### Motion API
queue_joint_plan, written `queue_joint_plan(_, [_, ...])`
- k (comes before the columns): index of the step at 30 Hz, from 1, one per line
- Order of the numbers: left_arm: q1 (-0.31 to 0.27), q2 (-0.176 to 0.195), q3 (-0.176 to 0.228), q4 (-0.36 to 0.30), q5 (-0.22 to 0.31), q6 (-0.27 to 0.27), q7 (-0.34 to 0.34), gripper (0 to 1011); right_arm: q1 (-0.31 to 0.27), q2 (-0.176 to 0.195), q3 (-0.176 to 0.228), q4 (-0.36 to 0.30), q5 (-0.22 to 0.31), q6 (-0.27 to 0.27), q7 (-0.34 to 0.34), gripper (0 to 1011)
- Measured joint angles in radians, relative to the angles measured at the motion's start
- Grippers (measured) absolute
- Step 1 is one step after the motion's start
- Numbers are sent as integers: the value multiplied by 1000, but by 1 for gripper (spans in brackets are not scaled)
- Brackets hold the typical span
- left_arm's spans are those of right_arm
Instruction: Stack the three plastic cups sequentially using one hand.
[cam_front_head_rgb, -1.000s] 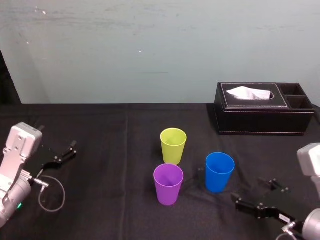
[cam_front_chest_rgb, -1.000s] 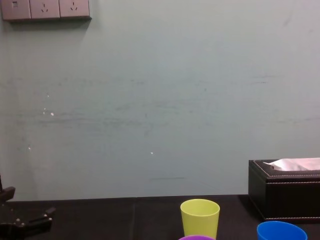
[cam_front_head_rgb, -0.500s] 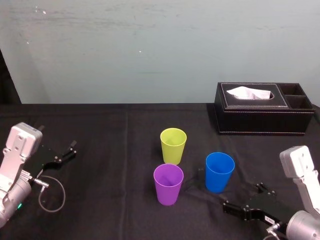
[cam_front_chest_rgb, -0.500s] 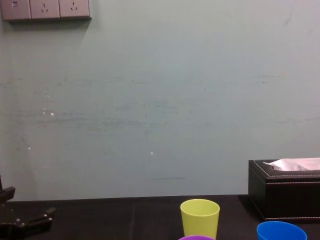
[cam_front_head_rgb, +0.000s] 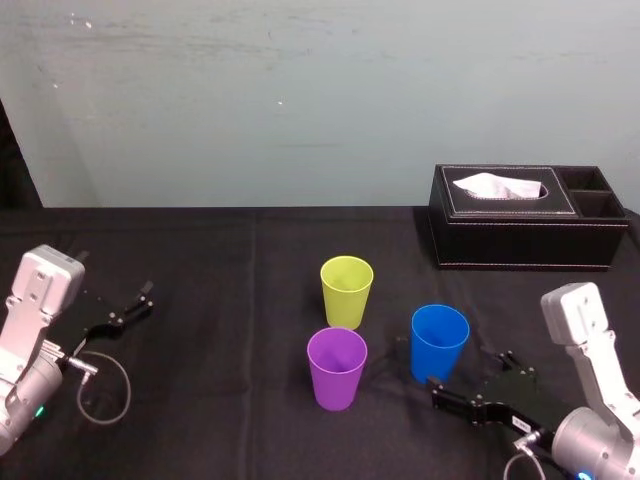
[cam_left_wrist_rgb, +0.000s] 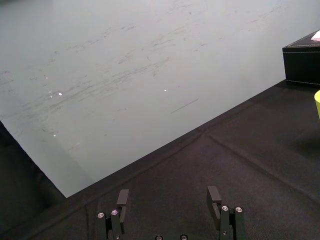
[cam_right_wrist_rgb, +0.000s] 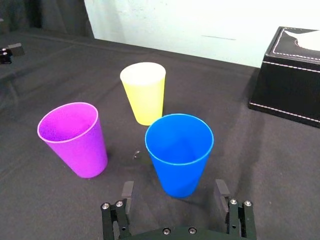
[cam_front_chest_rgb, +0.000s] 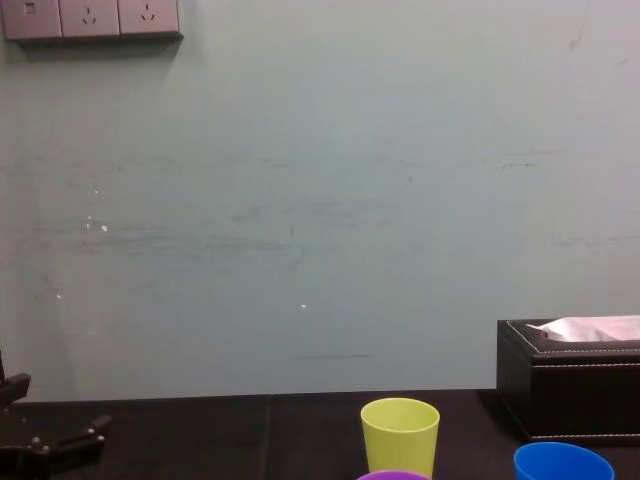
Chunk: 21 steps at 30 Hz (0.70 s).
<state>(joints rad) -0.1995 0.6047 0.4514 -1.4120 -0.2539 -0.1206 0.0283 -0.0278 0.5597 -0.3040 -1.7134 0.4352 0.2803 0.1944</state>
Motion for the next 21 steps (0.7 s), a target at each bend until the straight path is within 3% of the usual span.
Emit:
queue_joint_plan(9, [0, 0, 0, 0, 0, 0, 0, 1000, 31, -43, -9, 51, -42, -13, 4, 1003])
queue_joint_plan(21, [0, 0, 0, 0, 0, 0, 0, 1000, 41, -83, 8, 93, -67, -54, 22, 1003])
